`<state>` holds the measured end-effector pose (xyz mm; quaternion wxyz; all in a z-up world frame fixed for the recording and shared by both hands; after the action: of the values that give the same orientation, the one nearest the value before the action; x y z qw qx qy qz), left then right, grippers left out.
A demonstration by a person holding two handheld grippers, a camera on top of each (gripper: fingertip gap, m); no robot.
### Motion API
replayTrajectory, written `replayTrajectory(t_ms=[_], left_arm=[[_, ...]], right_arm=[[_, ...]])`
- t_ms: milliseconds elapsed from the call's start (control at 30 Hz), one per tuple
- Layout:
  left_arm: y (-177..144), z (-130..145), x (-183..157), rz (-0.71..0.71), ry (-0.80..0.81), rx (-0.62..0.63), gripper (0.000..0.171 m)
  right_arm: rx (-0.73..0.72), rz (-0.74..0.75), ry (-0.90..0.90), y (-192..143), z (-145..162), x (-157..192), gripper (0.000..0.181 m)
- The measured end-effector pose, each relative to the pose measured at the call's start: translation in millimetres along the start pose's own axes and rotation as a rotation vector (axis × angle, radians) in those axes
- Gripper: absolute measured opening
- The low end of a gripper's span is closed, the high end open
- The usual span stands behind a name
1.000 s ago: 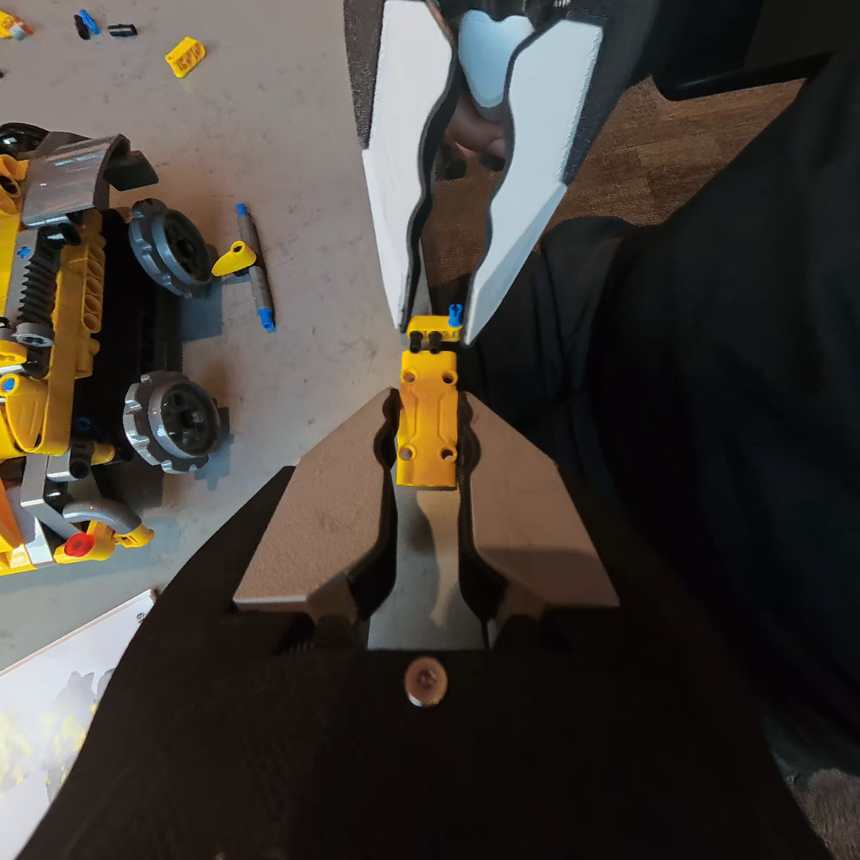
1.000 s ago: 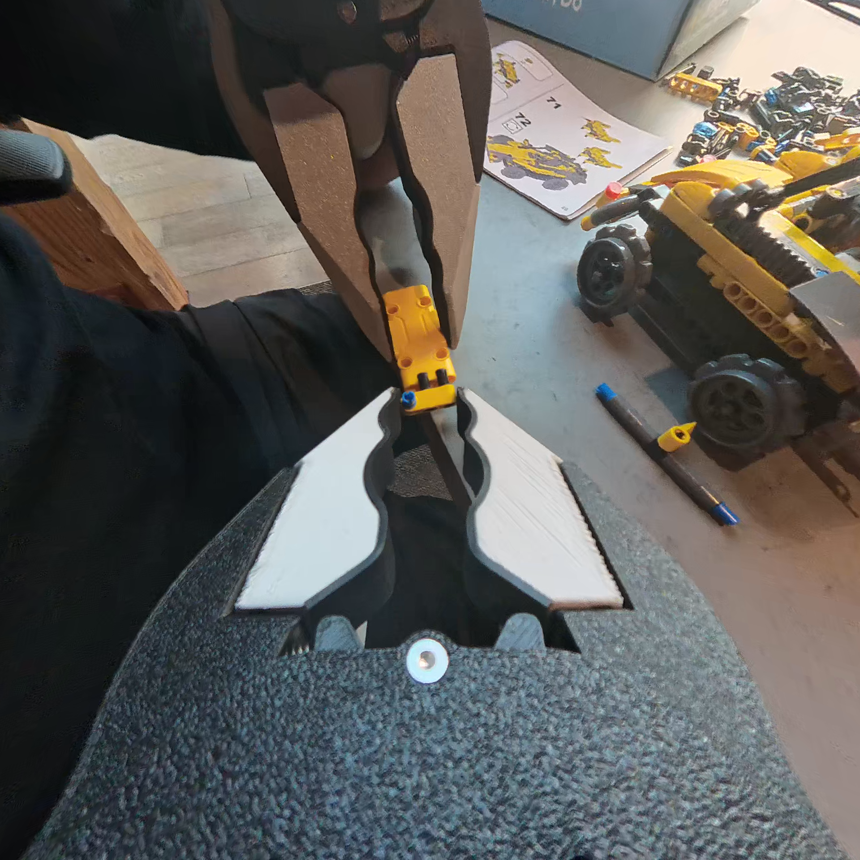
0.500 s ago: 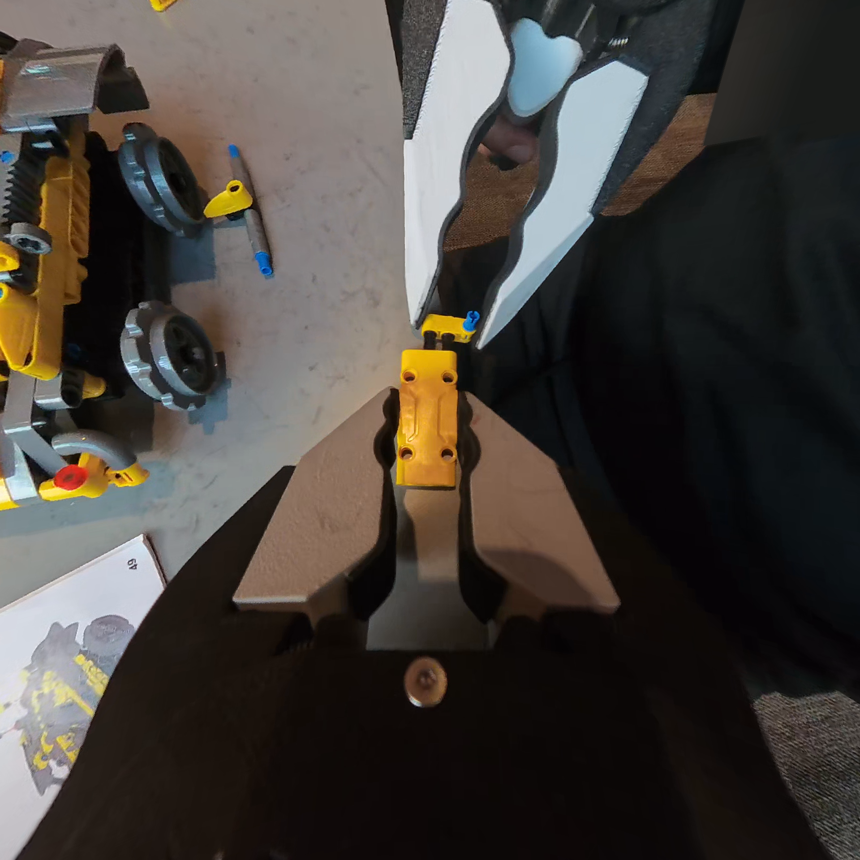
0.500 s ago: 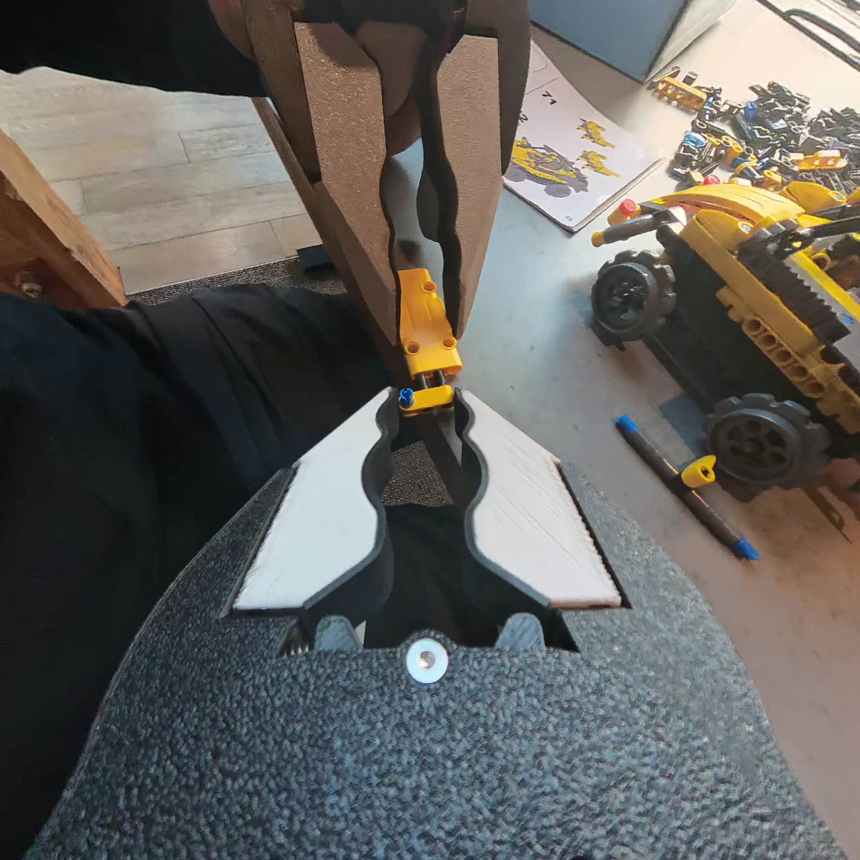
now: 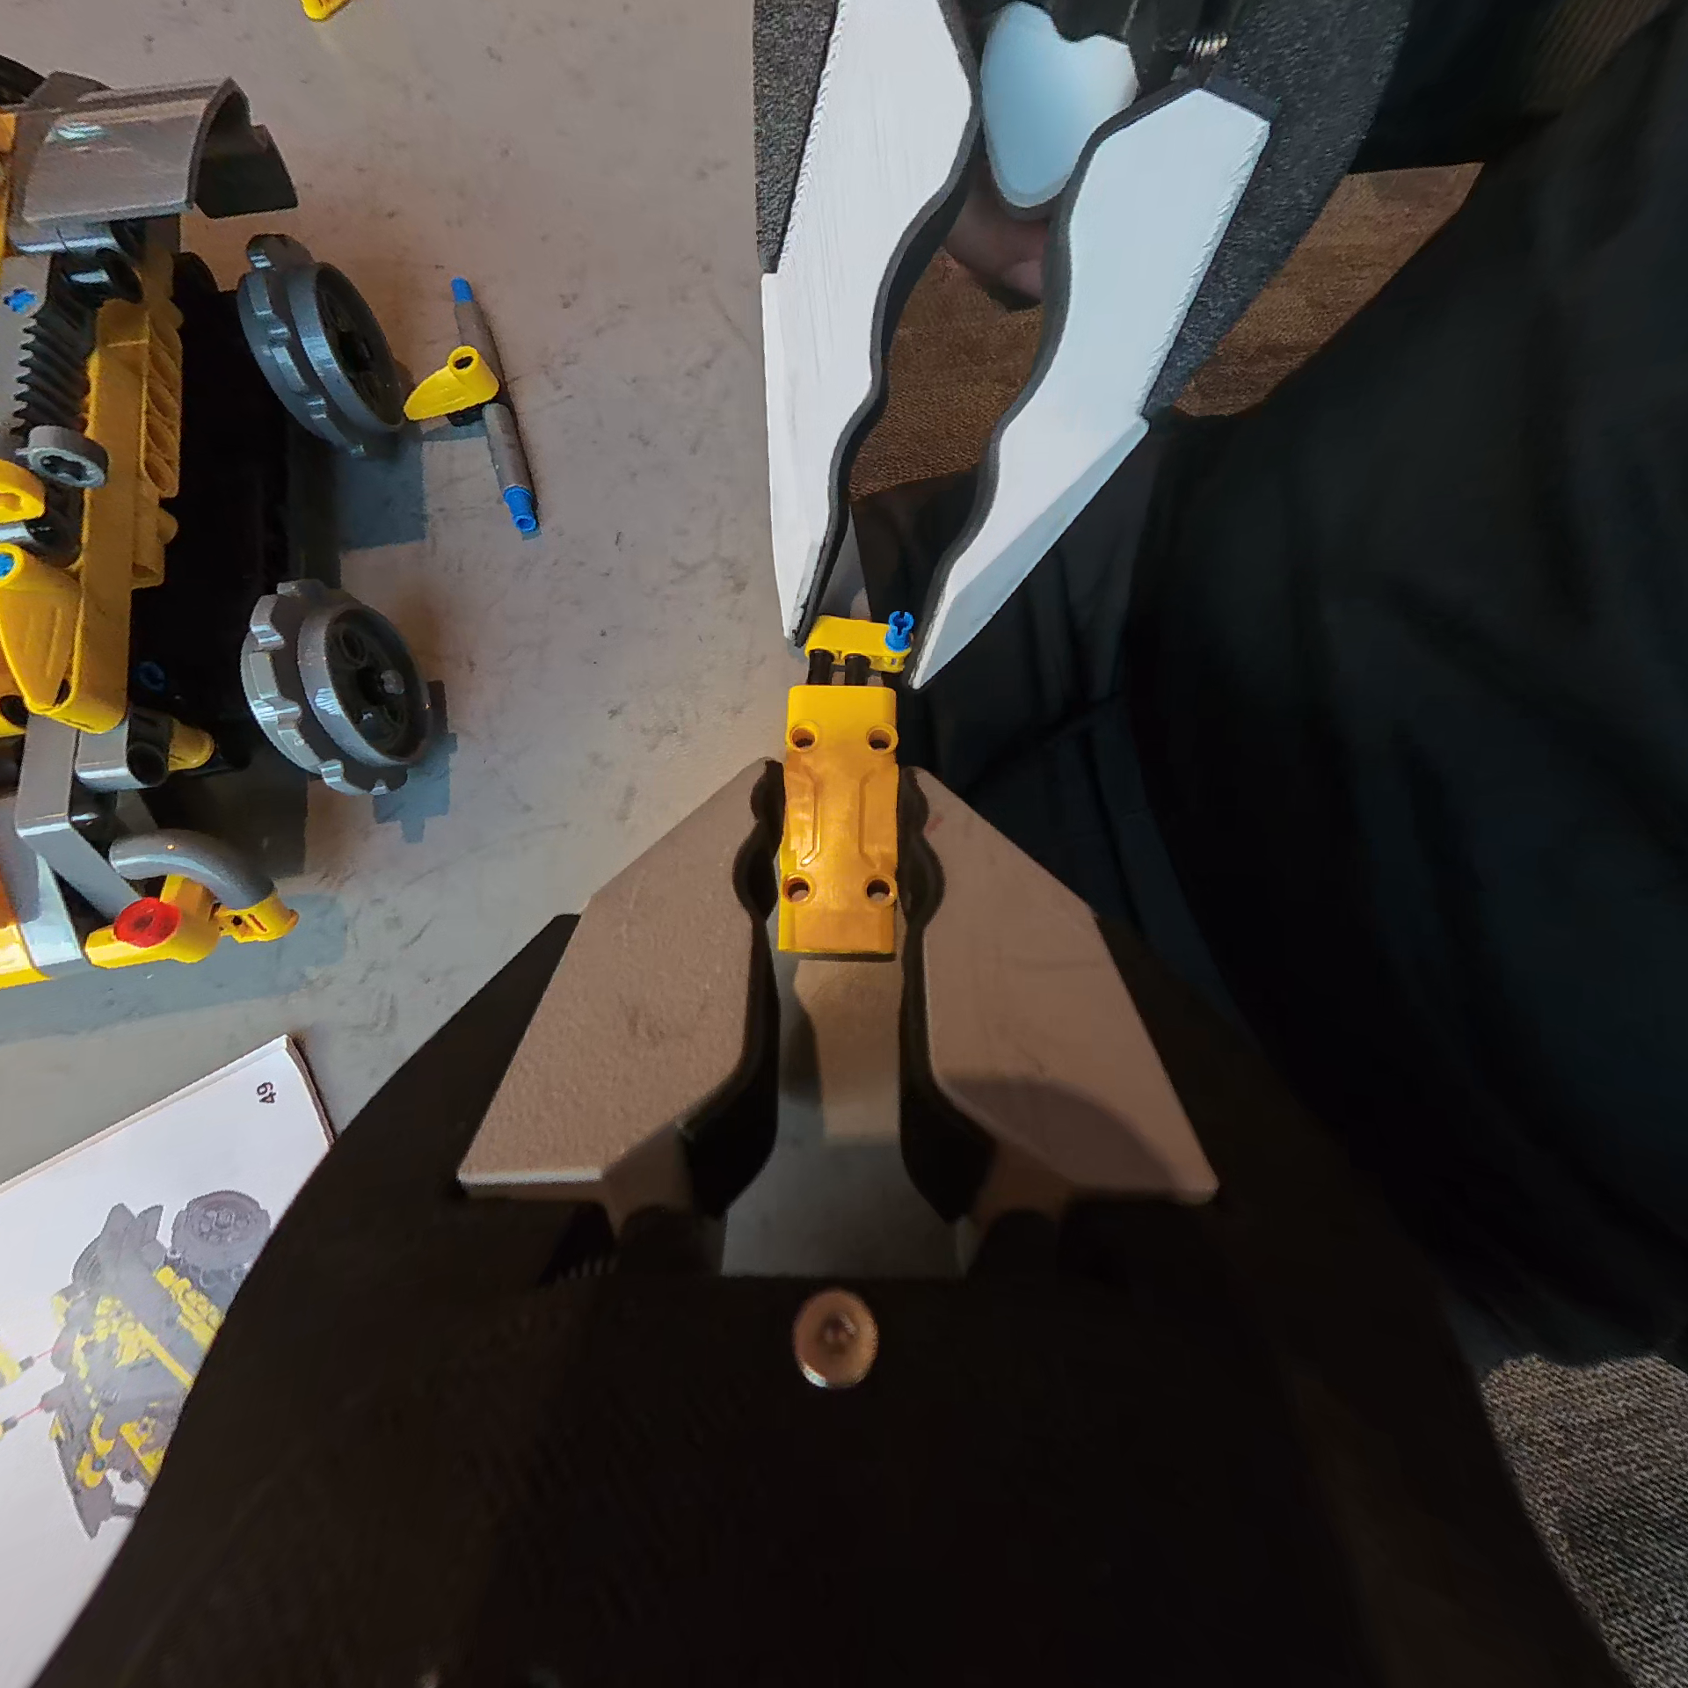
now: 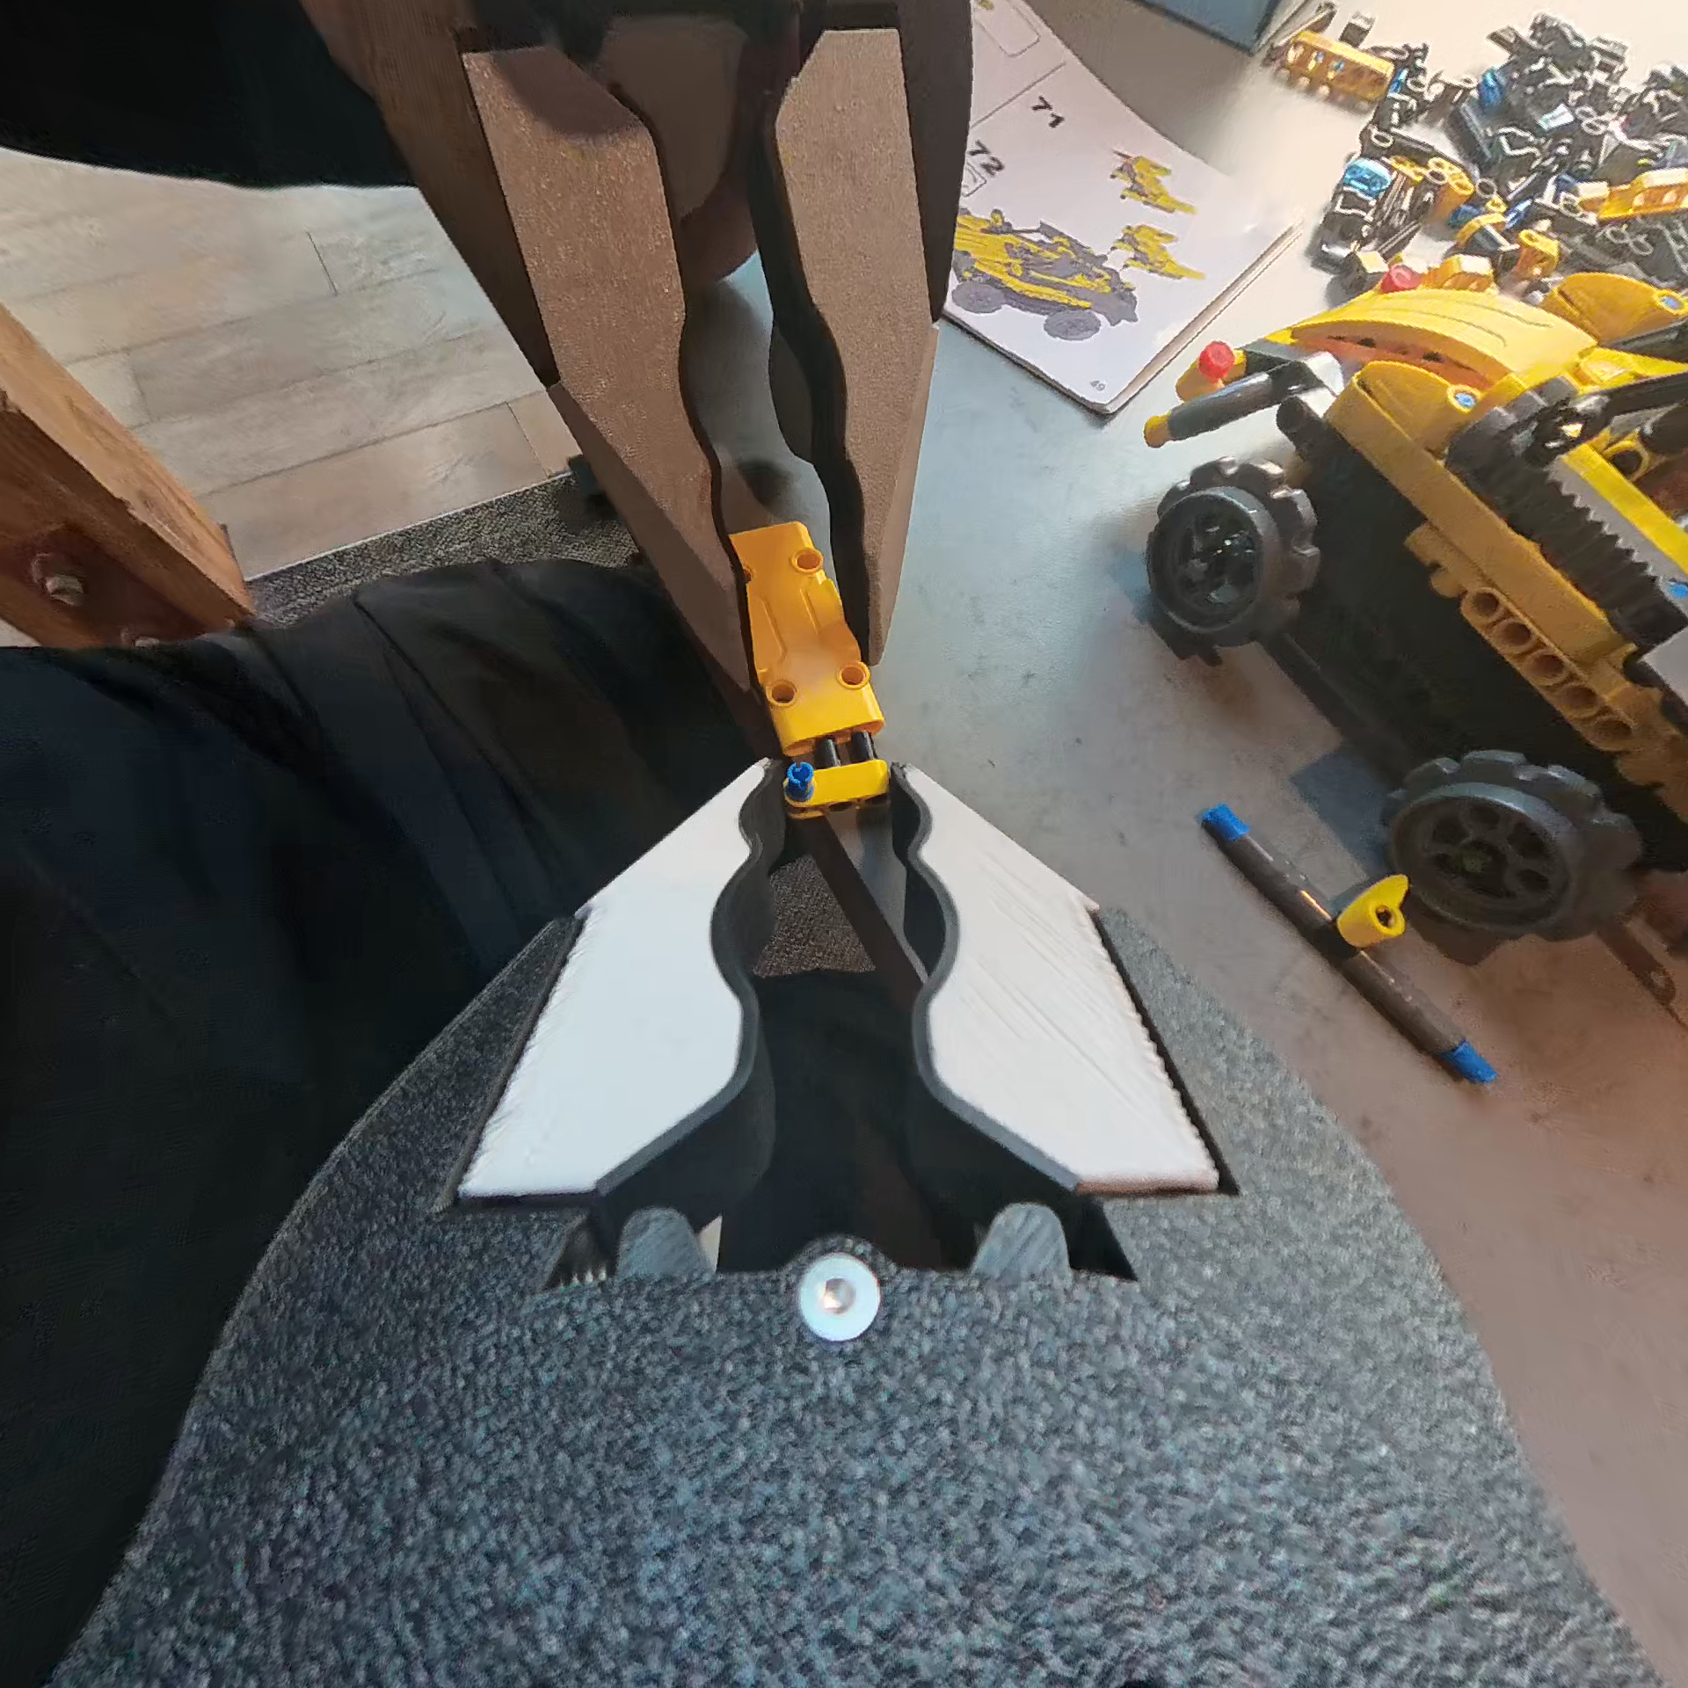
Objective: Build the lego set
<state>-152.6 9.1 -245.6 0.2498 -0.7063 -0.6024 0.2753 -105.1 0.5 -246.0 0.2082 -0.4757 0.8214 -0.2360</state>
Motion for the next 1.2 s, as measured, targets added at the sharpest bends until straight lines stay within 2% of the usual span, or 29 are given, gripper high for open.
replayTrajectory(t_ms=[933,1200], left_arm=[[-1.0,0.0,6.7,-0.057,-0.033,-0.007,0.023],[-0.6,0.0,4.6,-0.022,-0.03,-0.006,0.022]], right_arm=[[0.023,0.05,0.066,4.2,-2.4,-7.9,0.022],[-0.012,-0.054,0.158,3.3,-3.4,-5.9,0.022]])
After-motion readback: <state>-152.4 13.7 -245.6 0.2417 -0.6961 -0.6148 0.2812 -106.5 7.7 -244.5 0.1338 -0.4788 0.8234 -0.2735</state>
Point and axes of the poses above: each gripper's, where its closed fingertips meet, y out along the fingers, z out of its underside, x = y × z across the jaws, the point moved 2 cm from there along -y, back along the fingers, and after that the axes turned 5 degrees about z, right-handed, at the moved point
